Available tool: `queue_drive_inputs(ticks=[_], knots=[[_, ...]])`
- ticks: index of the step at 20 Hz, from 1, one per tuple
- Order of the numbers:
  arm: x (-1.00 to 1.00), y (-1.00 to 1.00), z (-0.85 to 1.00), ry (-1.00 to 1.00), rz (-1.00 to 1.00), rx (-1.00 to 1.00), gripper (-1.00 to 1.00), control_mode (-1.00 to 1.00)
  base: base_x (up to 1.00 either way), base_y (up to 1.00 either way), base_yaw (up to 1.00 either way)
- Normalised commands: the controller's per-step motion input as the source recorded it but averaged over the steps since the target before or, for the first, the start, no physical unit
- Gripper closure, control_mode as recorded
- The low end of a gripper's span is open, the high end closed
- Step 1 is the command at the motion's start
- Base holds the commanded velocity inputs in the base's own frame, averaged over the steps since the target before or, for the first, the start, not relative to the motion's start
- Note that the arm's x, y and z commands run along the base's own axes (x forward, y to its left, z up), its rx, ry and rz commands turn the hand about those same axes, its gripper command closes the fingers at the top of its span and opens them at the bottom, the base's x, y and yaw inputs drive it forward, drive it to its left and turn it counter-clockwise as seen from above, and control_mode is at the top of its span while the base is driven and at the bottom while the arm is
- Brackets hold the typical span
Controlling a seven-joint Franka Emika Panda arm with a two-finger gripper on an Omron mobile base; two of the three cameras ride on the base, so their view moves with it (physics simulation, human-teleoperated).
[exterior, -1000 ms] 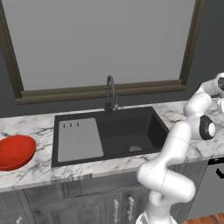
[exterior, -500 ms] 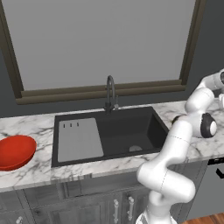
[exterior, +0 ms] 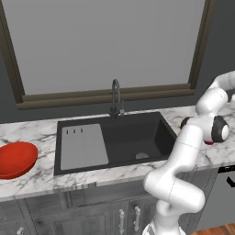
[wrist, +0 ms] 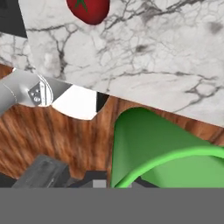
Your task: Remove the tomato and banana from the sink. Then move the bowl and cup from the counter to the sink for washing.
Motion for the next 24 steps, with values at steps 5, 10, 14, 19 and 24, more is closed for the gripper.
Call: queue_drive_inputs(ticks=[5, 10, 14, 19, 24], knots=[[-0.31, 0.43, 0.05, -0.15, 0.0, 0.0, 1.0, -1.0, 0.0, 0.0, 0.0], [-0.26, 0.42, 0.02, -0.17, 0.0, -0.01, 1.0, -1.0, 0.0, 0.0, 0.0], [-0.23, 0.39, 0.04, -0.12, 0.02, -0.07, 1.0, -1.0, 0.0, 0.0, 0.0], [-0.25, 0.37, 0.03, -0.14, 0.04, -0.15, 1.0, -1.0, 0.0, 0.0, 0.0], [-0.2, 0.38, 0.01, -0.12, 0.03, -0.21, 1.0, -1.0, 0.0, 0.0, 0.0]])
